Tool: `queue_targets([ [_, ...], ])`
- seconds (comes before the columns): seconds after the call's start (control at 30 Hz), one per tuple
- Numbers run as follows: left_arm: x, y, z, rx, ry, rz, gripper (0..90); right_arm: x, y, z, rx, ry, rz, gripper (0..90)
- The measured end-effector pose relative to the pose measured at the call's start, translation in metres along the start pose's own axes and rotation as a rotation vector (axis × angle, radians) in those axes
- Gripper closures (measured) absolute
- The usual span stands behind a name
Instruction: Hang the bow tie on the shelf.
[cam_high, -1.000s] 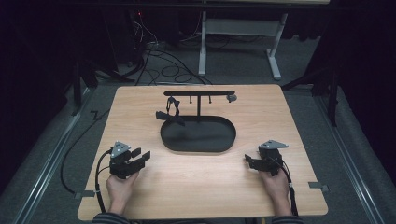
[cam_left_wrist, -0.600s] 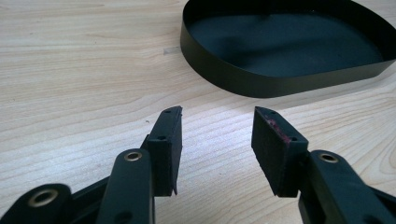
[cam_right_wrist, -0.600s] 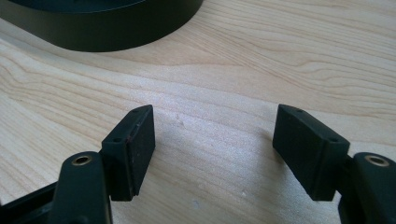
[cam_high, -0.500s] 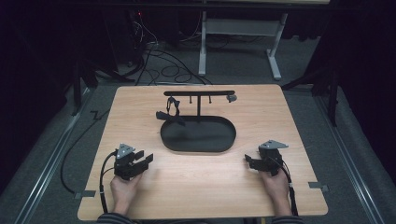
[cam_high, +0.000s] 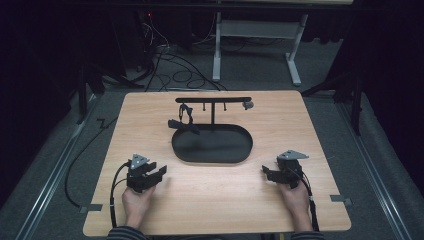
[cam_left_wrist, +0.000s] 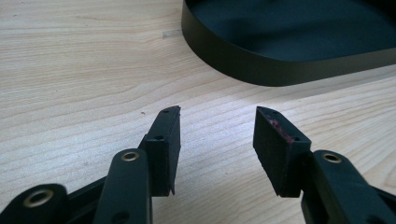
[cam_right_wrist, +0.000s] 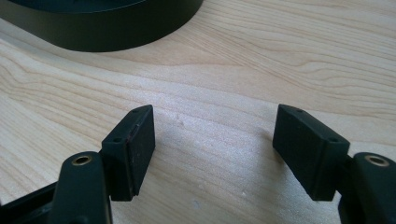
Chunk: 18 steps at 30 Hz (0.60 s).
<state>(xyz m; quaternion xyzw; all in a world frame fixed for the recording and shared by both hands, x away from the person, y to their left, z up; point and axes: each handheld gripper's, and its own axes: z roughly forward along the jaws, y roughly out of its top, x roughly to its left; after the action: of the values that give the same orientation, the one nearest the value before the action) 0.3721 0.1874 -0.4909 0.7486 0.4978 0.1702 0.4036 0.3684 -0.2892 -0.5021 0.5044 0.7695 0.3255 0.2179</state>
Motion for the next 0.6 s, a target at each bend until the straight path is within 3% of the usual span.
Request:
queue_targets([
  [0.13,-0.002,-0.001,0.006,0.016,0.021,0.016,50.2,0.000,0.000,0.000,-0.001,0.001,-0.001,31.1],
  [0.3,-0.004,-0.005,0.014,0.047,0.062,0.063,48.1,0.000,0.000,0.000,0.000,0.000,-0.001,31.1],
  [0.37,-0.006,-0.009,0.016,0.039,0.084,0.084,46.0,0.000,0.000,0.000,0.000,0.000,0.001,31.1],
  [0.6,-0.008,-0.009,0.017,0.043,0.084,0.097,41.9,0.000,0.000,0.000,0.000,-0.001,0.001,31.2],
])
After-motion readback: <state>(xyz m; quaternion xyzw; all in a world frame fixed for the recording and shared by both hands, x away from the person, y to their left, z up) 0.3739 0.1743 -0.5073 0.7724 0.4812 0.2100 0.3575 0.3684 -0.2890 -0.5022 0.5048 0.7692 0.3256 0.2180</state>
